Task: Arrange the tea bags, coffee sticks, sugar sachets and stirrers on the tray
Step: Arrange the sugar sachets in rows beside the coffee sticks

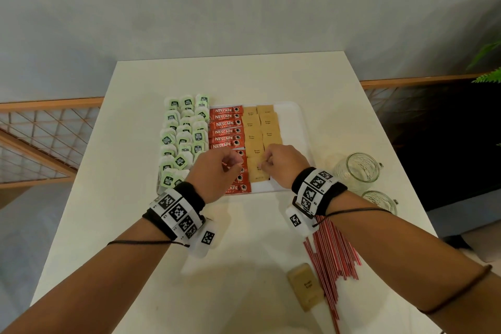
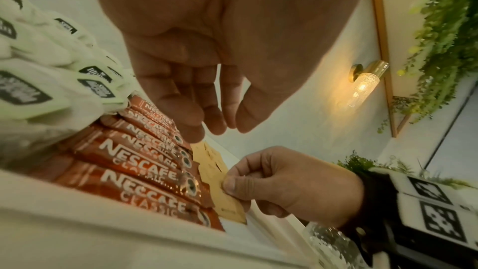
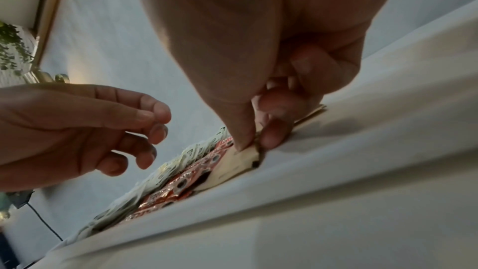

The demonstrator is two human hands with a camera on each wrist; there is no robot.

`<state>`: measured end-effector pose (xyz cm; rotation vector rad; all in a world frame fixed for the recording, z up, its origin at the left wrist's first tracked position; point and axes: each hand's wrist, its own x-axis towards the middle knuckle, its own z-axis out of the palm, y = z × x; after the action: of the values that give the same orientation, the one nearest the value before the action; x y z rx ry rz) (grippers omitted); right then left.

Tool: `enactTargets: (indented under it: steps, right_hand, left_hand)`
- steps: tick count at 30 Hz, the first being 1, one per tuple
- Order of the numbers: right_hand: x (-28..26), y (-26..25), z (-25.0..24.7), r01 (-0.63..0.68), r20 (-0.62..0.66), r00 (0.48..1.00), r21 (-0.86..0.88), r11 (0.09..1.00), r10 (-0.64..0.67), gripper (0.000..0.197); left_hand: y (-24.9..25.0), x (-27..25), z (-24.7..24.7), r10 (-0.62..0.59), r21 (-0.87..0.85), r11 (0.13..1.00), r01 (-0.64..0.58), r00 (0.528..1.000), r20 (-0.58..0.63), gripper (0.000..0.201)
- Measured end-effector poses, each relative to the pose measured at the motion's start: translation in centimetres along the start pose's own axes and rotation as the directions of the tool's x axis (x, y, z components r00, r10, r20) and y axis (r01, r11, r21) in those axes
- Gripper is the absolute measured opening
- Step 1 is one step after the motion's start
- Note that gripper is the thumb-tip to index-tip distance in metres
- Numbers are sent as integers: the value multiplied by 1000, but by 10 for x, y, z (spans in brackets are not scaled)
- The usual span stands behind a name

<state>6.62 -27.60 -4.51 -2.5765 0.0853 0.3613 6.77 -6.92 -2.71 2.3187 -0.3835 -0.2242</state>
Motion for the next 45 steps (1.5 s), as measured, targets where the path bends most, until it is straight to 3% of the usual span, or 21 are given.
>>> enactTargets:
  steps: [8, 13, 16, 19, 23, 30, 35, 39, 42, 45]
  right_hand:
    - [-17, 1, -10, 17, -23, 1000, -19, 1000, -17, 21]
    - [-53, 13, -22, 24, -11, 1000, 34, 999, -24, 16]
    - [-80, 22, -27, 33, 22, 999, 18, 999, -33, 19]
    - [-106, 36, -25, 35, 49, 998, 7, 999, -35, 18]
    - [-130, 54, -20, 12, 54, 998, -25, 1000, -11, 16]
    - [-148, 71, -8, 10, 23, 1000, -22, 1000, -9, 13]
    - [-149, 69, -5, 55, 23, 998, 20, 998, -55, 14]
    - [-148, 66, -5, 81, 28, 996, 19, 997, -81, 15]
    - [-148, 68, -6, 94, 61, 994, 30, 995, -96, 17]
    - [-150, 67, -8, 159, 128, 979, 20, 987, -160, 20]
  left_hand:
    - [9, -27, 14, 126, 27, 991, -128, 991, 53, 7]
    - [23, -50, 29, 168, 82, 979, -189, 962, 214, 12]
    - [38, -65, 41, 175, 112, 966, -234, 905, 389, 24]
    - [50, -78, 59, 181, 168, 930, -326, 806, 563, 34]
    - [62, -90, 81, 152, 194, 906, -375, 718, 680, 51]
    - [67, -100, 104, 136, 270, 850, -453, 684, 717, 79]
    - [76, -103, 105, 148, 280, 824, -493, 664, 733, 61]
    - [71, -94, 99, 92, 281, 865, -416, 681, 726, 40]
    - [66, -88, 95, 106, 216, 903, -373, 678, 727, 26]
    - [60, -84, 88, 119, 134, 947, -292, 706, 698, 13]
